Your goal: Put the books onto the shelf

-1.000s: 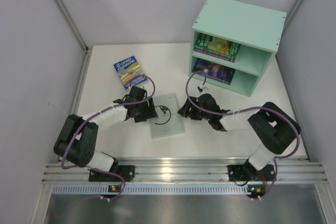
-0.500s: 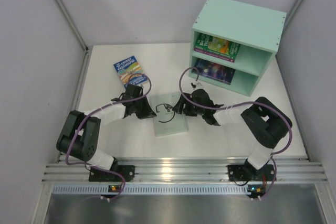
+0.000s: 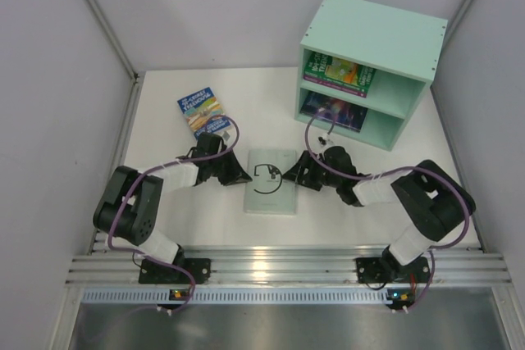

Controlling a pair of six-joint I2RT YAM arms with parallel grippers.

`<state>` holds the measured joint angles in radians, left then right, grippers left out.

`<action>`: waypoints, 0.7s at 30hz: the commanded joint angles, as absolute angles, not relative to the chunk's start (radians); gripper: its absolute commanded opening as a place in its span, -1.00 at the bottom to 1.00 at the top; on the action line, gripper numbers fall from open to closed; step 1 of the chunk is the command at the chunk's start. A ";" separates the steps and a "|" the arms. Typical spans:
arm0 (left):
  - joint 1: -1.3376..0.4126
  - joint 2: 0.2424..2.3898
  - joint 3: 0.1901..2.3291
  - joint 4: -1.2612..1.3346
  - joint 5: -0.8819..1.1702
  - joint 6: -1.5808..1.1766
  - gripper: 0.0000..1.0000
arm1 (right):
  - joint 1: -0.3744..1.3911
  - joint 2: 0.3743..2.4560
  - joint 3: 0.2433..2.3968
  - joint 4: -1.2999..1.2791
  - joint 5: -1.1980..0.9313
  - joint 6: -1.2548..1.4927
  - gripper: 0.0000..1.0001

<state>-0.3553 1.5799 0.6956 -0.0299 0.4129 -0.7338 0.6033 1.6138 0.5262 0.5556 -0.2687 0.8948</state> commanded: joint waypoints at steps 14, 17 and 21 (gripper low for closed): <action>-0.394 1.647 0.611 -0.028 0.440 -0.778 -1.00 | 0.630 1.442 0.460 0.879 -0.414 1.098 0.27; -0.394 1.658 0.614 -0.023 0.442 -0.779 -1.00 | 0.630 1.469 0.450 0.870 -0.394 1.086 0.22; -0.394 1.687 0.620 -0.015 0.462 -0.787 -1.00 | 0.630 1.549 0.417 1.100 -0.448 1.187 0.12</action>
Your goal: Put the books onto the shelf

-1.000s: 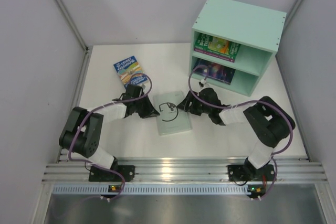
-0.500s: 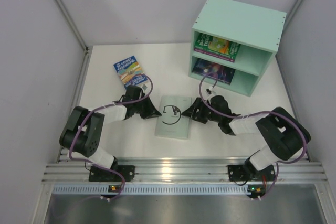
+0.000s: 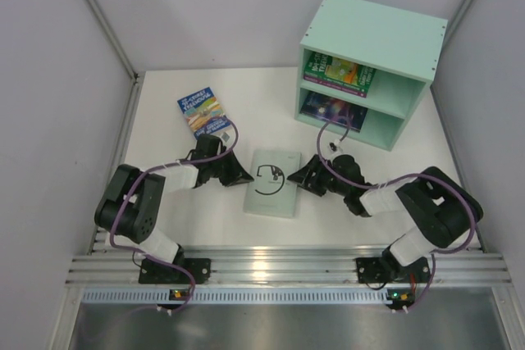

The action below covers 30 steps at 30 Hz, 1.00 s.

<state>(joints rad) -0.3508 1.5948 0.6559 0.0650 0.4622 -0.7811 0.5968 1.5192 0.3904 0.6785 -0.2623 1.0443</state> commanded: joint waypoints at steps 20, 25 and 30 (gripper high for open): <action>-0.396 1.644 0.687 -0.109 0.449 -0.715 -1.00 | 0.630 1.496 0.446 0.901 -0.396 1.111 0.00; -0.396 1.625 0.696 -0.123 0.440 -0.698 -1.00 | 0.629 1.477 0.517 0.581 -0.299 0.977 -0.07; -0.396 1.623 0.699 -0.123 0.436 -0.695 -1.00 | 0.630 1.489 0.594 0.417 -0.258 0.916 -0.32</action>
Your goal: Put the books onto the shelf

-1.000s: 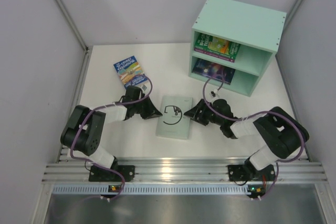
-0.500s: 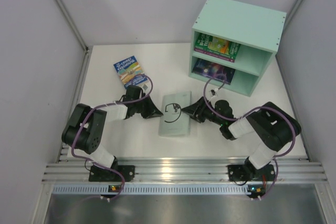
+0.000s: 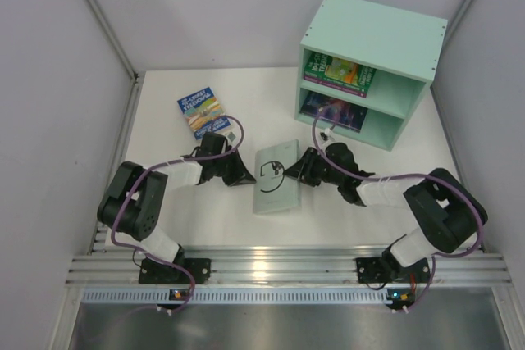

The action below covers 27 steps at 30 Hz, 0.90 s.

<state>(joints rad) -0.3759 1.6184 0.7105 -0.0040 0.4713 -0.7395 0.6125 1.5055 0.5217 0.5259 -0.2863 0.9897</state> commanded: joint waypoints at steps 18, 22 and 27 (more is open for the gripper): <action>-0.394 0.892 0.542 -0.143 0.271 -0.921 0.67 | 0.614 1.272 0.428 0.880 -0.003 1.348 -1.00; -0.396 0.793 0.453 0.041 0.373 -1.054 0.76 | 0.633 1.299 0.456 0.985 0.034 1.422 -1.00; -0.399 0.793 0.400 0.164 0.397 -1.120 0.81 | 0.702 1.322 0.459 1.066 0.130 1.468 -1.00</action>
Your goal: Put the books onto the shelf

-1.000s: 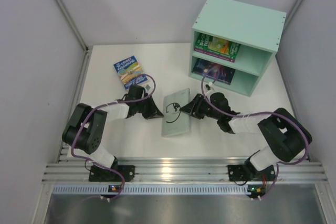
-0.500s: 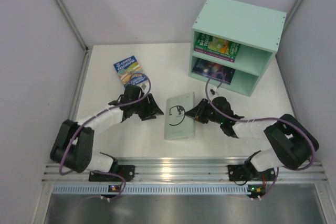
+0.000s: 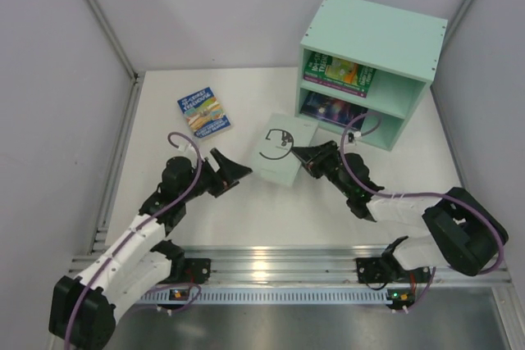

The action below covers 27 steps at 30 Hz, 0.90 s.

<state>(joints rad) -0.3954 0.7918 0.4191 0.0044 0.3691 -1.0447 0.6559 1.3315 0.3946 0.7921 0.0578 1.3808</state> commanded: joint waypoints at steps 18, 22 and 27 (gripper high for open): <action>-0.425 1.008 0.359 0.471 0.460 -1.138 -0.35 | 0.759 1.517 0.454 1.353 -0.035 1.552 -0.95; -0.425 1.048 0.394 0.469 0.515 -1.106 -0.98 | 0.715 1.555 0.465 1.348 -0.185 1.508 -0.63; -0.423 1.104 0.414 0.545 0.633 -1.106 -1.00 | 0.657 1.568 0.379 1.408 -0.209 1.519 -0.46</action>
